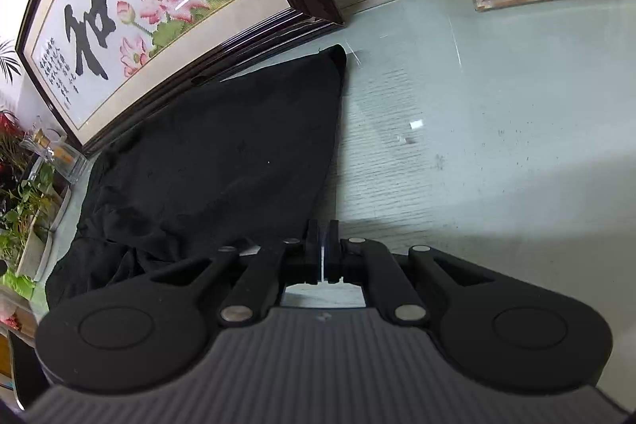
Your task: Fold clothes
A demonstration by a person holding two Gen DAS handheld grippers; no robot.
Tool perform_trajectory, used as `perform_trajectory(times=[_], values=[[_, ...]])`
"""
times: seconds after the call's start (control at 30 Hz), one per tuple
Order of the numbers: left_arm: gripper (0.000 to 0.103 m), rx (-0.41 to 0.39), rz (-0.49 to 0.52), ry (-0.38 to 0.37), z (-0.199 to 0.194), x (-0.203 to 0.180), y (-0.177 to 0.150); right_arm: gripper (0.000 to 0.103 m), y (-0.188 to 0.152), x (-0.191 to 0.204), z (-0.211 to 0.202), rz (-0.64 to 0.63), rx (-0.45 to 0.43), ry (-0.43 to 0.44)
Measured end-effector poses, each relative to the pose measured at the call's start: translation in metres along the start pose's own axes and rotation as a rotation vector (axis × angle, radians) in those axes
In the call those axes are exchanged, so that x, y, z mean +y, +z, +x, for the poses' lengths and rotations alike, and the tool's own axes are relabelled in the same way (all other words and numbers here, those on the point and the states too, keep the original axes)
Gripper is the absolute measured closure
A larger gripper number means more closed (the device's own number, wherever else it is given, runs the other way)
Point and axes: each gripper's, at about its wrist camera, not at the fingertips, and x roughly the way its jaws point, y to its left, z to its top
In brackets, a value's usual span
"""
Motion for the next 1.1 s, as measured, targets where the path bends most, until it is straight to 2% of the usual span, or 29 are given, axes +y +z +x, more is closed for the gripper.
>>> perform_trajectory(times=[0.07, 0.1, 0.13, 0.17, 0.2, 0.23, 0.27, 0.33, 0.67, 0.77, 1.0, 1.07, 1.1], values=[[0.098, 0.011, -0.005, -0.006, 0.001, 0.000, 0.000, 0.096, -0.002, -0.001, 0.002, 0.008, 0.000, 0.002], [0.097, 0.021, -0.027, -0.035, 0.002, 0.003, 0.000, 0.090, -0.002, -0.001, 0.002, 0.010, -0.003, 0.005], [0.092, 0.032, -0.050, -0.063, 0.002, 0.006, 0.000, 0.077, -0.002, -0.001, 0.001, 0.011, -0.005, 0.007], [0.078, 0.043, -0.072, -0.091, 0.003, 0.008, 0.001, 0.066, -0.001, -0.001, 0.000, 0.015, -0.007, 0.014], [0.068, 0.053, -0.095, -0.119, 0.004, 0.011, 0.001, 0.036, 0.000, -0.001, -0.002, 0.018, -0.018, 0.028], [0.038, 0.064, -0.117, -0.148, 0.004, 0.013, 0.001, 0.009, 0.000, -0.002, -0.006, 0.018, -0.037, 0.047], [0.014, 0.074, -0.140, -0.176, 0.005, 0.016, 0.002, 0.004, 0.001, -0.003, -0.011, 0.019, -0.057, 0.063], [0.007, 0.094, -0.179, -0.219, 0.007, 0.020, 0.001, 0.004, 0.001, -0.004, -0.018, 0.024, -0.085, 0.087], [0.006, 0.179, -0.347, -0.385, 0.022, 0.033, -0.011, 0.004, -0.002, -0.003, -0.005, 0.097, -0.047, 0.143], [0.006, 0.137, -0.296, -0.391, 0.017, 0.032, -0.011, 0.005, -0.003, 0.003, 0.004, 0.097, -0.049, 0.144], [0.006, 0.130, -0.324, -0.374, 0.013, 0.040, -0.017, 0.028, -0.005, 0.013, 0.018, 0.108, -0.059, 0.173], [0.006, 0.127, -0.326, -0.360, 0.013, 0.041, -0.019, 0.039, -0.006, 0.013, 0.022, 0.117, -0.055, 0.177], [0.006, 0.127, -0.327, -0.358, 0.013, 0.041, -0.020, 0.054, -0.006, 0.012, 0.023, 0.121, -0.051, 0.177]])
